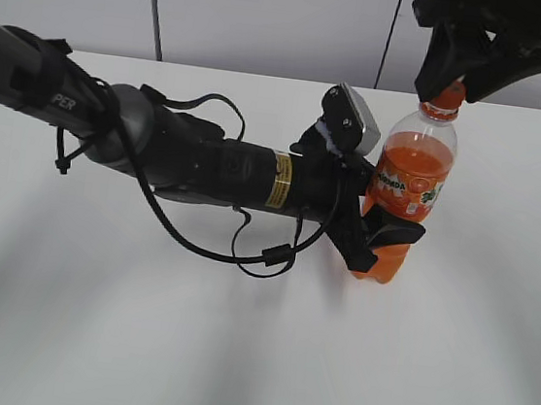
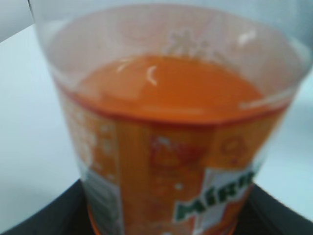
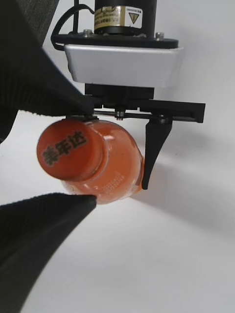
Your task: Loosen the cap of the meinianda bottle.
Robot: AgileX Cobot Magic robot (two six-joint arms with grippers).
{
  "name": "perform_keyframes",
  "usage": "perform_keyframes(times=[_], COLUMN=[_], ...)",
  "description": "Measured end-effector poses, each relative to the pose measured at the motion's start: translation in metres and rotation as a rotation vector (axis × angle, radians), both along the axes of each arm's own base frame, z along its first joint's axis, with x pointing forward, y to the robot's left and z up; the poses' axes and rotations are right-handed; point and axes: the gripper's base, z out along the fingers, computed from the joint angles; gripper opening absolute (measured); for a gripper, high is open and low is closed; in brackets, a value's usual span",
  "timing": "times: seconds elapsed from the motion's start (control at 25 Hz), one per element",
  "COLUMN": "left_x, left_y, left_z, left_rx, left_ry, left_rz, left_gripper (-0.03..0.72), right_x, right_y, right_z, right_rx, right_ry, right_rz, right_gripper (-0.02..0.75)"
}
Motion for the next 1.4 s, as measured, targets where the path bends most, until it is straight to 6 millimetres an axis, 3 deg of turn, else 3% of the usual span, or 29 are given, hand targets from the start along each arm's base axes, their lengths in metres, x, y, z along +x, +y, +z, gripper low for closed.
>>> perform_keyframes(times=[0.24, 0.52, 1.16, 1.4], left_x=[0.0001, 0.0001, 0.0004, 0.0005], left_y=[0.0, 0.0, 0.0, 0.0001], left_z=[0.0, 0.0001, 0.0001, 0.0001], left_rx=[-0.001, -0.001, -0.002, -0.002], left_ry=[0.0, 0.001, 0.003, 0.005], left_rz=[0.001, 0.001, 0.006, 0.008], left_gripper=[0.424, 0.424, 0.424, 0.424], right_x=[-0.0001, -0.0001, -0.0001, -0.0002], right_y=[0.0002, 0.0003, 0.0008, 0.0008], right_z=[0.0, 0.0, 0.001, 0.0009], right_rx=[0.002, -0.012, -0.256, -0.314], right_ry=[0.001, -0.012, -0.225, -0.274], right_rz=[0.0, 0.052, 0.902, 1.105], right_gripper=[0.278, 0.272, 0.272, 0.272])
